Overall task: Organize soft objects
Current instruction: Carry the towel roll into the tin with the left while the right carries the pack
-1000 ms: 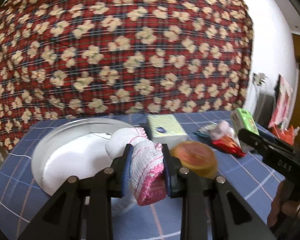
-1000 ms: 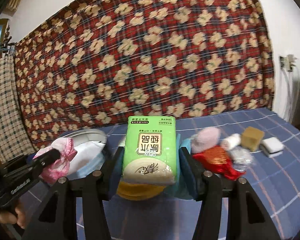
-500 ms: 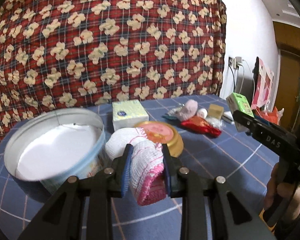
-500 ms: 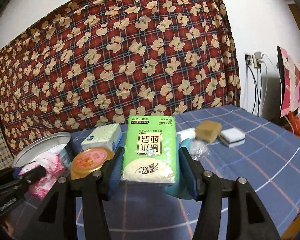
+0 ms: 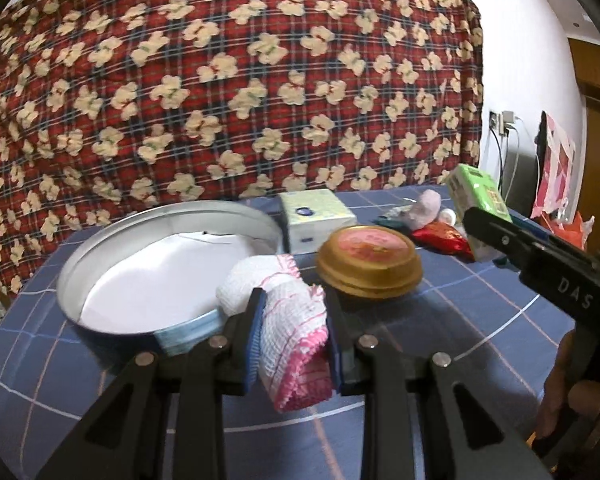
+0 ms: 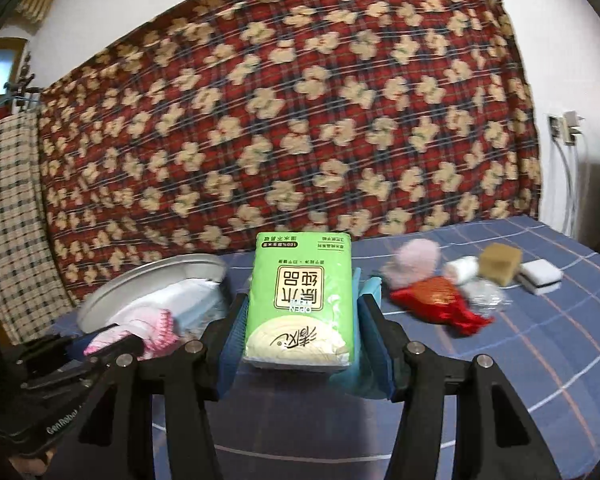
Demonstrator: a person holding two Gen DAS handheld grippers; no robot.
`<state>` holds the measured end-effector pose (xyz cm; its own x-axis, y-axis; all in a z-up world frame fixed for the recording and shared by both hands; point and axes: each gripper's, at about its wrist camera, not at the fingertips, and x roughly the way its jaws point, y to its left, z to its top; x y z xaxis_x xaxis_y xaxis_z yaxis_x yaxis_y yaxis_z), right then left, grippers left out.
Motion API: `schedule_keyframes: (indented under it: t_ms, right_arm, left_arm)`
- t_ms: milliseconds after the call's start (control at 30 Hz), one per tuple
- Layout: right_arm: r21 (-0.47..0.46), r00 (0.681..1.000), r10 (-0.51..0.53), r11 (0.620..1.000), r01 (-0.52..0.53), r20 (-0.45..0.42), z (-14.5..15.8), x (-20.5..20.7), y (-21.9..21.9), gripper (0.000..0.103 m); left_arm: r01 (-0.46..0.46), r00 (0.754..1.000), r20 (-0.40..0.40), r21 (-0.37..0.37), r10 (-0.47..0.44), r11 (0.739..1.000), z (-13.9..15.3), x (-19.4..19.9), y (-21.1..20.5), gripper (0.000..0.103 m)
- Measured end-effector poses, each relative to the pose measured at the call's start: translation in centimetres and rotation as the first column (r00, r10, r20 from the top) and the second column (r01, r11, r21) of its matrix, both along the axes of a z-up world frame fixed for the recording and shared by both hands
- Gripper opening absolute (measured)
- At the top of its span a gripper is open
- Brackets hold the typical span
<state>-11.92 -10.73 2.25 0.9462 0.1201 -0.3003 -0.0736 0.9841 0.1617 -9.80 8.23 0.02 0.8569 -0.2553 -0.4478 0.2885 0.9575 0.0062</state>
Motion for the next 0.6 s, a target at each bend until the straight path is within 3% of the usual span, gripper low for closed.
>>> schedule_keyframes:
  t_ms: [333, 600]
  right_arm:
    - [0.000, 0.989, 0.148, 0.989, -0.148, -0.005, -0.2, 0.8, 6.8, 0.057]
    - [0.000, 0.987, 0.160, 0.987, -0.160, -0.014, 0.0, 0.7, 7.8, 0.057]
  left_arm:
    - [0.001, 1.000, 0.011, -0.012, -0.001, 1.000, 0.0, -1.6, 3.3, 0.026]
    - [0.044, 0.999, 0.010, -0.058, -0.043, 0.997, 0.0, -2.6, 4.7, 0.026]
